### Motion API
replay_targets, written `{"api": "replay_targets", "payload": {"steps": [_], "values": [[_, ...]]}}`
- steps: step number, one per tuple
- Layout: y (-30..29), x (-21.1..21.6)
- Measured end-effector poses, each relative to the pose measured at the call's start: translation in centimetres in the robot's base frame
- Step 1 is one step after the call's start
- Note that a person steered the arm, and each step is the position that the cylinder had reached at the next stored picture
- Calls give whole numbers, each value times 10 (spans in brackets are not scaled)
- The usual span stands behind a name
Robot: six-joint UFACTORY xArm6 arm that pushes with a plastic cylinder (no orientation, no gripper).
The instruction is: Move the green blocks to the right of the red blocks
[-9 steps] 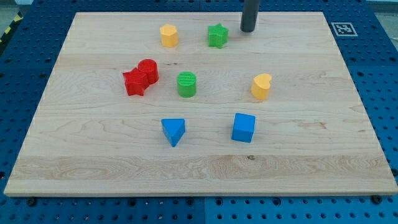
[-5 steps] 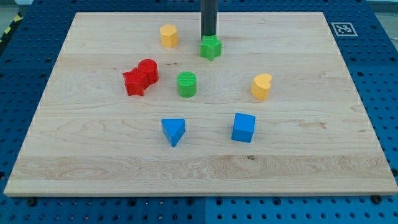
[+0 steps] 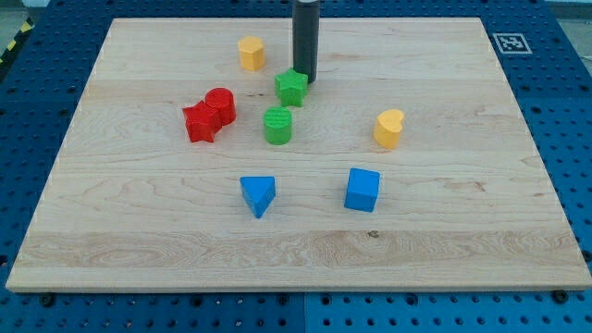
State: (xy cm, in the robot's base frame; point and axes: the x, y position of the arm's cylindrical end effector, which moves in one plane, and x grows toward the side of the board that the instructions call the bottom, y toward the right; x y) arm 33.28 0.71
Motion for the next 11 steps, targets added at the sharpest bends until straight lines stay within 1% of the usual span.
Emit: {"api": "replay_targets", "payload": {"steps": [1, 2, 4, 5, 6, 7, 8, 9, 10, 11], "values": [[38, 0], [46, 12], [-33, 28], [-53, 40], [-44, 43], [-12, 48], [9, 72], [12, 92], [5, 96], [-26, 96]]}}
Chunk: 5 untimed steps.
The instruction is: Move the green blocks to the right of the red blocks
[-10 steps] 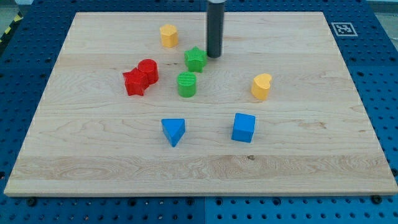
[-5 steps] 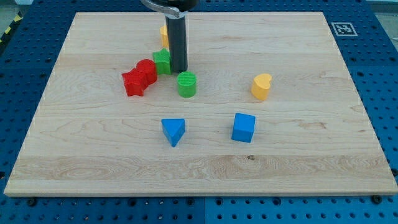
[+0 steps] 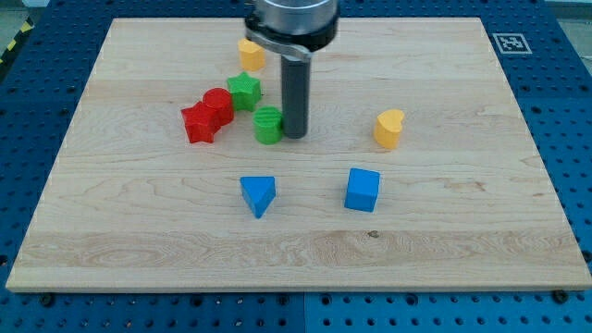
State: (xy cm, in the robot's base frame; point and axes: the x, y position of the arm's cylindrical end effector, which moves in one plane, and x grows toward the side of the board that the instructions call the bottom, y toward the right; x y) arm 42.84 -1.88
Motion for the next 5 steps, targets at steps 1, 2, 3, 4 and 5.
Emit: {"api": "replay_targets", "payload": {"steps": [1, 2, 3, 4, 5], "values": [[-18, 0], [-10, 0], [24, -2], [33, -22], [34, -36]]}}
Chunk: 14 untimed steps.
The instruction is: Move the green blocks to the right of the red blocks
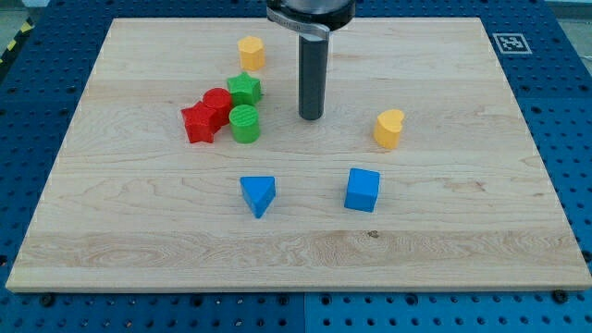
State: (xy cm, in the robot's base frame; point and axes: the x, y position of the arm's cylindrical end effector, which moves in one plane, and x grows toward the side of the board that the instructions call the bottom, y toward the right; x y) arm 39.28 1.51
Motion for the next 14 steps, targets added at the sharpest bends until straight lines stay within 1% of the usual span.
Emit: {"api": "replay_targets", "payload": {"steps": [2, 3, 6, 7, 8, 9, 10, 11, 12, 13, 14], "values": [[-2, 3], [-25, 25], [-86, 31], [-67, 28], [-38, -1], [-34, -40], [-56, -71], [-94, -82], [-96, -74], [-70, -45], [-59, -36]]}}
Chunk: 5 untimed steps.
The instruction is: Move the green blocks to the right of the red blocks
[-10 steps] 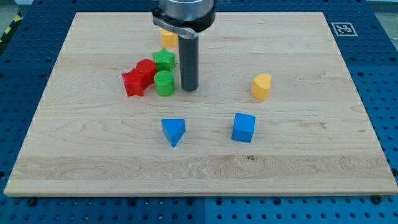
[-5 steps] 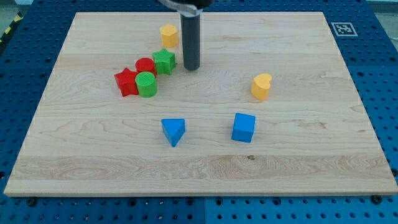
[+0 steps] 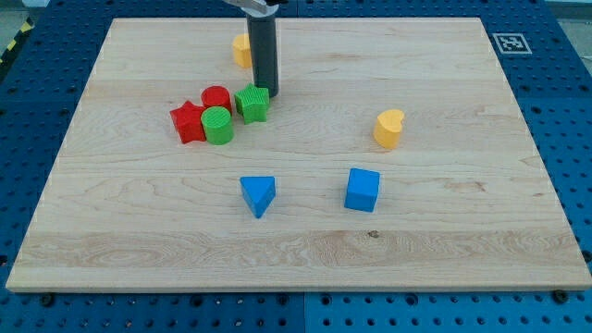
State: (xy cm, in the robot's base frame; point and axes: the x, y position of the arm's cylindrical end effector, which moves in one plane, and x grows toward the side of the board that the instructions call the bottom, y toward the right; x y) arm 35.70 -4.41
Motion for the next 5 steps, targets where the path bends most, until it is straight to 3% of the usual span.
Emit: {"api": "replay_targets", "payload": {"steps": [5], "values": [[9, 26]]}}
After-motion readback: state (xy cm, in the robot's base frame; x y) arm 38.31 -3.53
